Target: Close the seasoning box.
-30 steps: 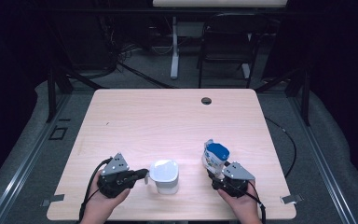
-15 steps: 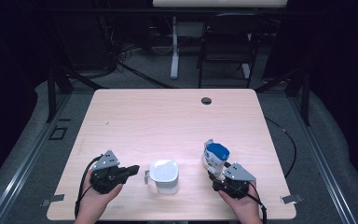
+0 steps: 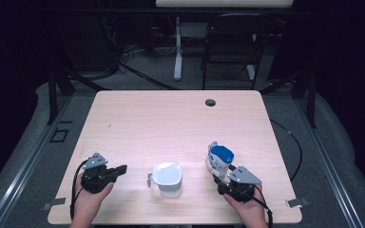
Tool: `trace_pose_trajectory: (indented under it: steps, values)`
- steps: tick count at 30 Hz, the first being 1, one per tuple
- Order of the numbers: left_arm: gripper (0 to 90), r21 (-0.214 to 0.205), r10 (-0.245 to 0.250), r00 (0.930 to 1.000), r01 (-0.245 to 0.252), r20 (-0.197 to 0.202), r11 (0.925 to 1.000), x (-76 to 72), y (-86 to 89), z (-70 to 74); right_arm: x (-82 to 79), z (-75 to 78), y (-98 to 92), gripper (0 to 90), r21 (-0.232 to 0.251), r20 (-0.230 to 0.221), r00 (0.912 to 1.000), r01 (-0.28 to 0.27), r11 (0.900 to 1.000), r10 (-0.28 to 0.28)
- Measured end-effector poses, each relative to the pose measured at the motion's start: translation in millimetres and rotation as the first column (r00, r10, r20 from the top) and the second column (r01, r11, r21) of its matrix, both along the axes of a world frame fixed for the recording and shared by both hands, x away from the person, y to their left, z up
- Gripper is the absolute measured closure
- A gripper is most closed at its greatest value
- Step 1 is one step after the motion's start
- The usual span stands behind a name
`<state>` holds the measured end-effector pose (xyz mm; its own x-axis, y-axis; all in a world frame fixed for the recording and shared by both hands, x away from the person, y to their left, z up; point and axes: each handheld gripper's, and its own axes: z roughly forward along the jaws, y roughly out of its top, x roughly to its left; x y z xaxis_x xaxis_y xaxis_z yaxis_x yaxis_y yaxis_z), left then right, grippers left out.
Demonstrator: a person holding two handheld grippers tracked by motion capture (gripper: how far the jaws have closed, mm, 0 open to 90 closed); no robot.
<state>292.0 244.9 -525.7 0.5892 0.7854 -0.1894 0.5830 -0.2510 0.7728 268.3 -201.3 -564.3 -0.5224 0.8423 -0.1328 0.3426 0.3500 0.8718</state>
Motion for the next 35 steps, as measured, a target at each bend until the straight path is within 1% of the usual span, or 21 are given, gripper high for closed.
trace_pose_trajectory:
  steps: [1,2,5,7,10,12,14,17,18,21,23,26,27,29,30,31,32,33,34,35]
  values:
    - [90.0,0.005,0.007,1.0,-0.007,0.004,1.0,0.4,1.6,-1.3,0.1,-0.5,0.0,34.3,0.0,0.0,1.0,0.002,1.0,-0.002]
    - [90.0,0.001,0.021,0.9998,-0.021,0.003,0.9998,1.2,4.1,-3.8,0.3,-1.0,-0.1,34.2,-0.001,-0.001,1.0,0.002,1.0,-0.002]
    - [90.0,0.011,0.039,0.9992,-0.039,0.006,0.9992,2.6,8.5,-8.3,0.2,-1.5,0.2,34.2,-0.004,-0.002,1.0,0.002,1.0,-0.002]
    - [90.0,0.008,0.066,0.9978,-0.066,-0.003,0.9978,4.3,13.7,-13.8,0.2,-1.6,0.3,34.2,-0.008,-0.002,1.0,0.0,1.0,0.0]
    - [90.0,0.004,0.089,0.9959,-0.089,-0.016,0.996,6.1,19.9,-19.0,0.1,-1.7,0.1,34.2,-0.014,-0.004,1.0,-0.001,0.9999,0.0]
    - [90.0,-0.001,0.096,0.9952,-0.096,-0.019,0.9954,6.9,22.2,-20.6,0.1,-1.9,-0.2,34.2,-0.013,-0.006,1.0,0.001,0.9999,-0.001]
    - [90.0,0.003,0.103,0.9944,-0.103,-0.022,0.9947,7.6,24.7,-22.4,0.0,-2.3,-0.5,34.2,-0.015,-0.009,1.0,0.003,0.9999,-0.003]
    - [89.1,0.02,0.129,0.9913,-0.128,-0.029,0.9916,9.2,29.1,-27.4,-0.1,-3.0,-0.6,34.2,-0.014,-0.009,1.0,0.002,0.9999,-0.002]
    - [88.8,0.032,0.129,0.991,-0.128,-0.035,0.9913,9.6,30.5,-28.1,-0.1,-2.9,-0.8,34.2,-0.015,-0.01,1.0,0.002,0.9999,-0.002]
    - [88.2,0.04,0.157,0.9869,-0.155,-0.038,0.9871,10.9,34.2,-32.8,-0.3,-3.1,-1.3,34.2,-0.01,-0.009,1.0,0.003,0.9999,-0.003]
    - [87.0,0.034,0.169,0.9849,-0.168,-0.039,0.9853,11.2,36.7,-34.4,-0.3,-3.5,-1.7,34.1,-0.015,-0.013,0.9999,0.002,0.9999,-0.002]
    - [83.4,0.029,0.191,0.981,-0.191,-0.033,0.9812,11.2,39.7,-35.4,-0.3,-4.8,-1.2,34.1,-0.02,-0.016,0.9999,0.005,0.9998,-0.005]
    - [81.5,0.034,0.194,0.9804,-0.193,-0.037,0.9807,11.4,41.2,-34.8,-0.3,-4.8,-1.2,34.1,-0.022,-0.016,0.9999,0.005,0.9997,-0.005]
    - [72.0,0.023,0.227,0.9736,-0.227,-0.022,0.9737,12.1,42.4,-35.6,-0.3,-4.9,-1.9,34.1,-0.022,-0.015,0.9999,0.003,0.9997,-0.004]
    - [67.2,0.026,0.234,0.9721,-0.233,-0.018,0.972,12.3,43.8,-35.2,-0.4,-4.9,-2.7,34.0,-0.026,-0.016,0.9999,0.003,0.9997,-0.003]
    - [63.5,0.013,0.248,0.9687,-0.248,-0.009,0.9687,12.6,44.1,-35.9,-0.6,-5.0,-3.8,34.0,-0.03,-0.016,0.9998,0.006,0.9995,-0.006]
    - [59.2,0.011,0.253,0.9675,-0.253,-0.006,0.9675,12.7,44.6,-35.7,-0.3,-5.3,-5.0,34.0,-0.027,-0.017,0.9998,0.007,0.9996,-0.007]
    - [56.5,0.018,0.264,0.9647,-0.264,0.004,0.9645,13.0,45.3,-35.6,0.1,-5.9,-5.9,34.0,-0.022,-0.017,0.9998,0.008,0.9997,-0.008]
    - [53.4,0.029,0.267,0.9635,-0.268,0.009,0.9631,13.0,46.2,-35.6,0.7,-6.3,-7.5,34.0,-0.022,-0.021,0.9997,0.01,0.9997,-0.01]
    - [51.5,0.029,0.267,0.9635,-0.268,0.009,0.9631,13.0,46.2,-35.6,0.7,-6.3,-7.5,34.0,-0.022,-0.021,0.9997,0.01,0.9997,-0.01]
